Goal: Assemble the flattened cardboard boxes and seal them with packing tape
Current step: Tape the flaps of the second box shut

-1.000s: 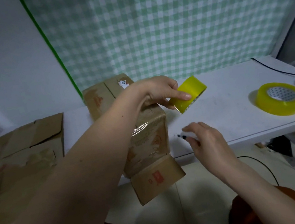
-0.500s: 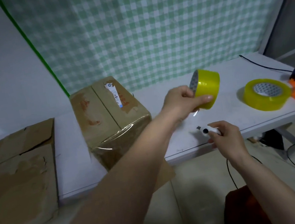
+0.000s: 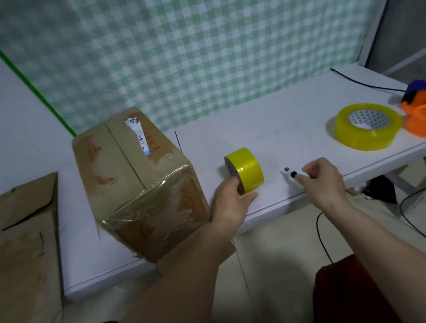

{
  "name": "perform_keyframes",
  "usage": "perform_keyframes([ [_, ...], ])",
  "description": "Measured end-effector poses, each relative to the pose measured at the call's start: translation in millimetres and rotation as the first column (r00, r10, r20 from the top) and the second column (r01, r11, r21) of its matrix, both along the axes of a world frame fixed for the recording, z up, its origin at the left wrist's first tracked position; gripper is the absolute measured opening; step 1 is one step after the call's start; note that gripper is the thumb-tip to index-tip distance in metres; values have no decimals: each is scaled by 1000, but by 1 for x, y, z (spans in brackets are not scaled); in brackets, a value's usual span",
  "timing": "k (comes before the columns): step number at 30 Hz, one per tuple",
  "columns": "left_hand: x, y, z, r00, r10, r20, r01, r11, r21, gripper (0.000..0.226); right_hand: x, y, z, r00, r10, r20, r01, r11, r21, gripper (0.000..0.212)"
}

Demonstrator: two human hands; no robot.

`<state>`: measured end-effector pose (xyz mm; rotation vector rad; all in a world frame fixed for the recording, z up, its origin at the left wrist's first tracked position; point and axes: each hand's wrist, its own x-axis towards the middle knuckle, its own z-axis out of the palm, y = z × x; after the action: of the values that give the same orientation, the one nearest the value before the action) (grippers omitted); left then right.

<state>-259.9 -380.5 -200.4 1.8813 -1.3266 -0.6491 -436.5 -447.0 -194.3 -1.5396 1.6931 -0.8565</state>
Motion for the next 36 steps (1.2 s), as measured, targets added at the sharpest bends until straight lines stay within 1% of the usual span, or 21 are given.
perform_keyframes([
  [3, -3, 8, 8, 993, -34, 115, 27, 998, 63, 53, 5, -4, -4, 987, 7, -162, -8, 1000, -7, 14],
  [5, -6, 27, 15, 981, -31, 190, 27, 999, 24, 61, 5, -3, -4, 971, -8, -240, -1, 999, -39, 22],
  [6, -7, 41, 20, 971, -37, 236, 48, 998, -39, 62, 5, -1, -2, 971, -24, -239, 7, 998, -70, 25],
  [8, -3, 76, 27, 940, -71, 333, 141, 971, -192, 60, 6, 5, 3, 981, -33, -190, 0, 985, -172, 26],
  [11, 10, 129, 46, 883, -99, 458, 296, 876, -381, 52, 18, 26, 15, 996, 49, -75, -73, 927, -368, 21],
  [13, 24, 156, 67, 863, -18, 505, 320, 791, -521, 44, 34, 49, 28, 990, 139, 0, -119, 854, -507, 18],
  [15, 43, 169, 92, 835, 150, 529, 251, 752, -609, 38, 57, 73, 46, 968, 251, 18, -179, 736, -652, 18],
  [16, 55, 171, 103, 812, 234, 535, 190, 760, -621, 36, 70, 84, 56, 949, 315, 5, -217, 663, -717, 19],
  [17, 68, 169, 113, 791, 292, 538, 117, 791, -601, 36, 84, 94, 68, 925, 380, -13, -253, 592, -765, 21],
  [18, 81, 165, 122, 781, 315, 540, 37, 839, -543, 39, 99, 102, 81, 898, 439, -30, -290, 538, -792, 22],
  [19, 94, 160, 128, 784, 301, 542, -28, 890, -455, 45, 114, 108, 92, 867, 496, -49, -333, 505, -796, 23],
  [20, 106, 155, 130, 796, 260, 547, -60, 932, -356, 54, 129, 111, 102, 836, 545, -72, -387, 492, -780, 25],
  [22, 123, 148, 125, 810, 154, 565, -40, 977, -209, 69, 156, 108, 116, 773, 620, -135, -526, 507, -683, 30],
  [23, 128, 145, 120, 812, 109, 573, -8, 985, -175, 74, 167, 102, 120, 748, 638, -185, -597, 523, -609, 32],
  [25, 132, 143, 114, 809, 67, 583, 31, 987, -156, 79, 183, 87, 125, 712, 645, -277, -691, 572, -442, 35],
  [26, 133, 144, 113, 813, 66, 579, 33, 987, -159, 79, 188, 80, 126, 704, 655, -273, -705, 603, -373, 35],
  [27, 133, 144, 113, 820, 66, 569, 34, 986, -165, 79, 188, 73, 126, 714, 667, -213, -694, 635, -339, 35],
  [29, 134, 146, 111, 837, 66, 543, 38, 983, -178, 79, 188, 65, 121, 728, 684, 43, -634, 697, -334, 34],
  [31, 135, 147, 109, 851, 64, 520, 47, 979, -198, 77, 186, 68, 113, 697, 665, 267, -576, 742, -343, 33],
  [33, 136, 148, 106, 859, 76, 506, 47, 973, -227, 77, 186, 71, 103, 661, 657, 362, -533, 751, -389, 34],
  [36, 137, 146, 101, 867, 104, 487, 38, 962, -272, 76, 188, 73, 89, 651, 657, 380, -492, 746, -448, 42],
])
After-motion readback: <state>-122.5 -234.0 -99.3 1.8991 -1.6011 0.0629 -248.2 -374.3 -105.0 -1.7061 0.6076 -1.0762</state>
